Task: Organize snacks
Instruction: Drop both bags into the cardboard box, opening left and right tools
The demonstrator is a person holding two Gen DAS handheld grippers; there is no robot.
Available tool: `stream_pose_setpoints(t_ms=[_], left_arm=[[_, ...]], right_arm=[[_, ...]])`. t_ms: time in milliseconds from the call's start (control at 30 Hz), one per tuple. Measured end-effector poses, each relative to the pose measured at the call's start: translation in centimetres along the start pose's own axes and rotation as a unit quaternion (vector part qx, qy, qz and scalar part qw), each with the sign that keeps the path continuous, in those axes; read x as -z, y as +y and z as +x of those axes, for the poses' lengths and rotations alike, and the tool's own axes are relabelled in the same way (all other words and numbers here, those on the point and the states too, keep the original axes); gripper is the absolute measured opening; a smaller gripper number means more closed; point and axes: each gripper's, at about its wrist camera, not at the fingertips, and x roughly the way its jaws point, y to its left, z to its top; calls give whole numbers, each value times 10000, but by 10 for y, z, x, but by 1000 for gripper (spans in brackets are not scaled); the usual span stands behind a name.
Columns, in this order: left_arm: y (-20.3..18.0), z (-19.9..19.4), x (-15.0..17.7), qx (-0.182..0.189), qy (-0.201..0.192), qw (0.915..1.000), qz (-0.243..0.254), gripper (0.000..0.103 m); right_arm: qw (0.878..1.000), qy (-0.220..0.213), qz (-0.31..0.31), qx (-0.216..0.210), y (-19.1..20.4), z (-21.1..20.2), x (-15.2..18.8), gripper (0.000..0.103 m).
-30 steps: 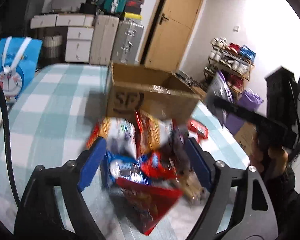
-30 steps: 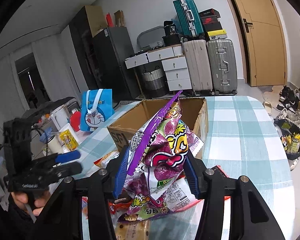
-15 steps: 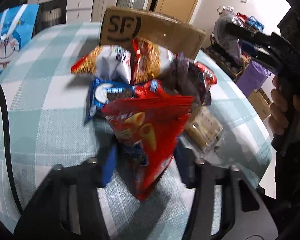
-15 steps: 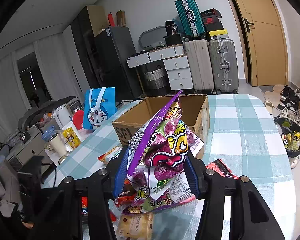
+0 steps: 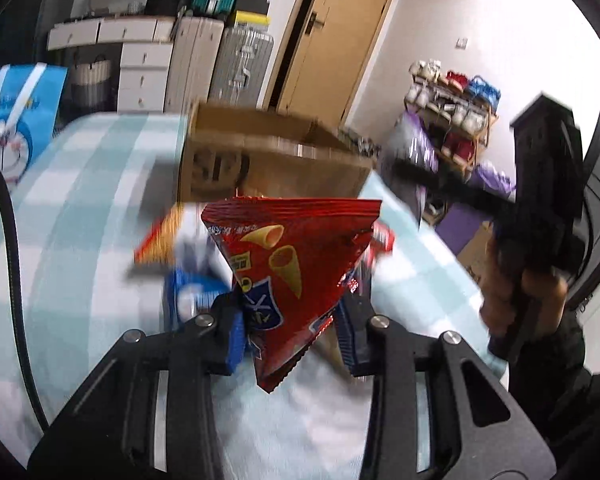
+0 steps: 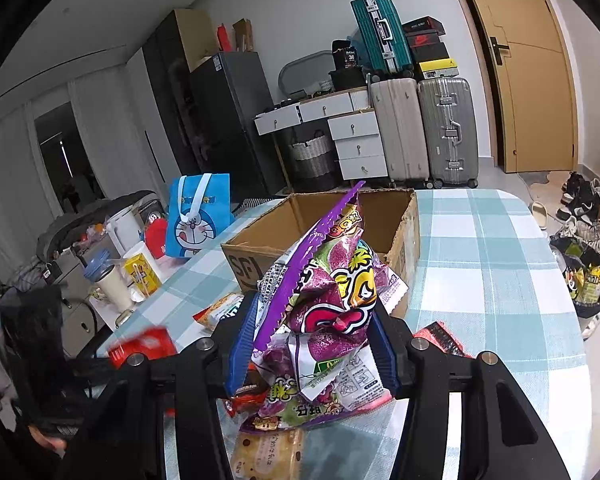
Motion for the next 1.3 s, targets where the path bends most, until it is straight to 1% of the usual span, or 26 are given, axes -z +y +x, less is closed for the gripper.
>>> stream_pose_setpoints(t_ms=[133, 233, 300, 433, 567, 700, 800, 933, 1033, 1133, 1167, 1233, 1300], left_arm=[[2, 5, -42, -82, -426, 9990, -86, 33], [6, 14, -71, -134, -620, 9979, -161, 33], [11, 24, -88, -141, -679, 9974, -188, 33], [19, 47, -119, -182, -728, 9968, -287, 33], [25, 78, -139, -275, -620, 9974, -255, 33], [31, 114, -155, -496, -546, 9971, -172, 33], [33, 139, -160, -556, -395, 9976, -135, 33], [35, 163, -158, -625, -208, 9978, -99, 33], [39, 175, -155, -708, -68, 9974, -103, 33], [44, 179, -156, -748, -1, 9971, -139, 34], [45, 178, -156, -725, 10, 9972, -168, 34], [48, 172, -155, -685, 7, 9975, -186, 40], [49, 165, -155, -791, 20, 9967, -185, 67]], right_arm=[[10000, 35, -36, 1, 0, 8, -8, 52], [10000, 37, -29, -6, 1, 16, -16, 52], [9999, 53, 44, -144, 1, 23, -23, 52], [9999, 83, 70, -119, 1, 42, -34, 52], [9999, 69, 113, 7, -4, 61, -45, 52], [9996, 88, 190, 185, -12, 76, -53, 52], [9994, 167, 143, 273, -15, 87, -57, 52], [9991, 208, 197, 318, -21, 99, -57, 52], [9988, 251, 253, 324, -27, 105, -57, 52], [9989, 292, 222, 304, -27, 107, -58, 52], [9991, 229, 232, 285, -26, 104, -58, 53], [9994, 111, 182, 259, -25, 97, -59, 54], [9994, 32, 85, 337, -23, 88, -59, 54]])
